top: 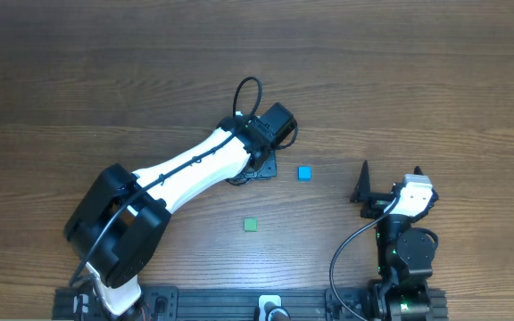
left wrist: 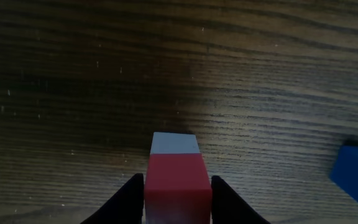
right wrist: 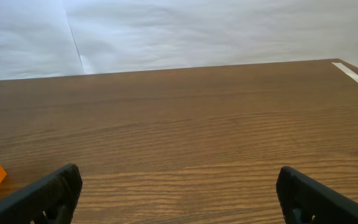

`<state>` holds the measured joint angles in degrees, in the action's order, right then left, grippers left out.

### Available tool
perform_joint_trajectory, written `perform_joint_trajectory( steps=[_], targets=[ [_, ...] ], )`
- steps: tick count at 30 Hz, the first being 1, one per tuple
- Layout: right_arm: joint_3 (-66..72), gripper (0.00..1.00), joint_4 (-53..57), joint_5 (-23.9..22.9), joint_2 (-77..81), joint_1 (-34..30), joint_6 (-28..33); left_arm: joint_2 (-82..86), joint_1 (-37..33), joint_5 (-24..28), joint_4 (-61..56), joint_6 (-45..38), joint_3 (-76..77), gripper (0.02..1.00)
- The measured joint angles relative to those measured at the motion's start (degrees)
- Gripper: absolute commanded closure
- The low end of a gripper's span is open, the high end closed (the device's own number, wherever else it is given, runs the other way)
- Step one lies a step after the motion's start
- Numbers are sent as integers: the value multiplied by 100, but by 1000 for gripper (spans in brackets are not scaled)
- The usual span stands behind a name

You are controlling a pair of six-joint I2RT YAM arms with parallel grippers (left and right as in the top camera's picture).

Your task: Stack Cubes

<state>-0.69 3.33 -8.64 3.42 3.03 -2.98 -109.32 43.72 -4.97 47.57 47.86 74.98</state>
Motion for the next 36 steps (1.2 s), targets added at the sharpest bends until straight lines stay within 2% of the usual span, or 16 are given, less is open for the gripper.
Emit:
perform_joint_trajectory(
  steps=[20,24,25,26,28,36],
  targets=[
    [0,7,0,0,0,0,-4,0,0,-111,0,0,0,656],
    [0,9,0,0,0,0,0,0,0,-122,0,4,0,511],
    [0,9,0,0,0,0,0,0,0,-129,0,17,0,461],
    [0,9,0,0,0,0,0,0,0,-129,0,28,0,354],
    [0,9,0,0,0,0,-2,-2,0,-131,0,39,0,264],
    [0,9,0,0,0,0,0,-4,0,-227,-280,39,0,244]
  ],
)
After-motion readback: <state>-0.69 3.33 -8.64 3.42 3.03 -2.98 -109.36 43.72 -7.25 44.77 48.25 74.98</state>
